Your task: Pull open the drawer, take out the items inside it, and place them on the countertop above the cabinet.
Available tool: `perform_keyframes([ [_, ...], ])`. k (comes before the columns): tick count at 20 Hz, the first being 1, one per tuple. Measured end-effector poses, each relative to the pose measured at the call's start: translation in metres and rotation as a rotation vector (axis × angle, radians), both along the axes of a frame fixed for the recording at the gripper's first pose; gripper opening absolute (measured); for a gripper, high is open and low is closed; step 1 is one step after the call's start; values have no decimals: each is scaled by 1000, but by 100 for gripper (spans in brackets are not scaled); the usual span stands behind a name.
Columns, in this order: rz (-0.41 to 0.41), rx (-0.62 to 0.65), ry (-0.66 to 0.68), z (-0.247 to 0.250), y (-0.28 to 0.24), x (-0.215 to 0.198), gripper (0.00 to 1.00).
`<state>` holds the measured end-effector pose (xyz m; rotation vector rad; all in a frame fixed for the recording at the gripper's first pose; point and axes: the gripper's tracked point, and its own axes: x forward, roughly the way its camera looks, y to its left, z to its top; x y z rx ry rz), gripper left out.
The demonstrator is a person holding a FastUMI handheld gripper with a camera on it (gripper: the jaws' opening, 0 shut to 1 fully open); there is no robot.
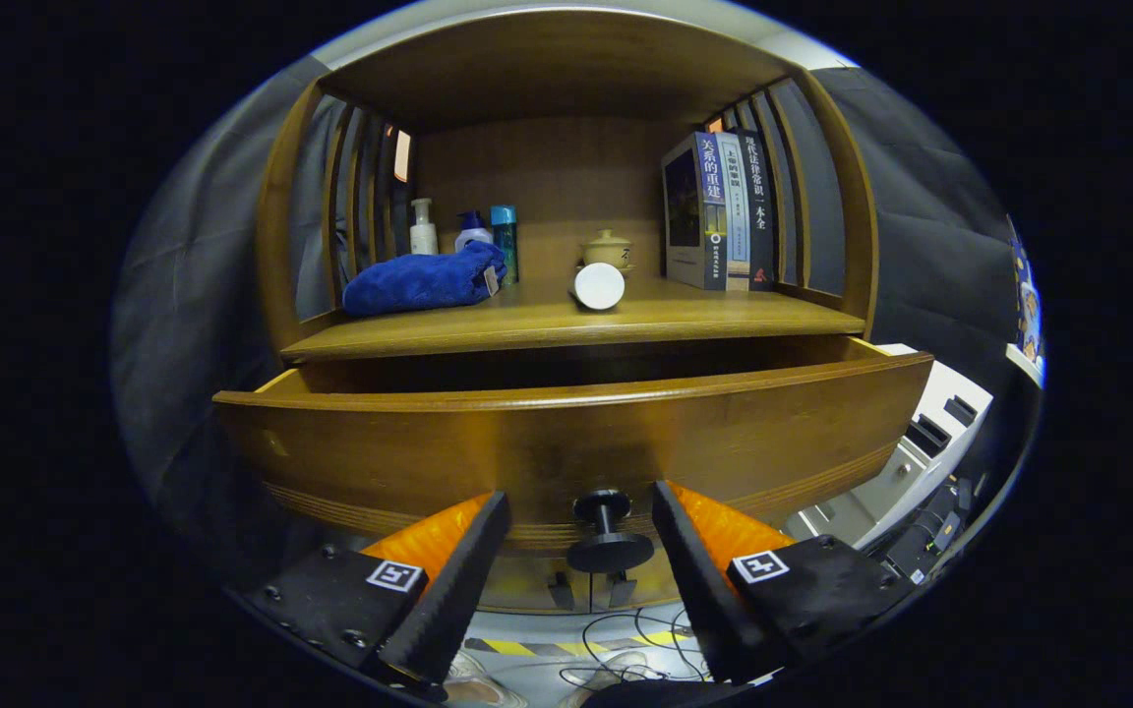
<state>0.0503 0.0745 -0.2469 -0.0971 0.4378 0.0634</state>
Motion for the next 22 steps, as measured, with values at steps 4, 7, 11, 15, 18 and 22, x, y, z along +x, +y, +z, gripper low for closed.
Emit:
perform_keyframes([
  [4,-3,-4,12,-7,5,28,99],
  [7,-7,-7,18,-10,8,50,99],
  [11,-2,-9,14,-12,10,61,99],
  [15,-4,-26,15,-22,8,60,99],
  [18,1,-15,18,-23,8,60,99],
  [22,-16,48,30,-11,6,53,99],
])
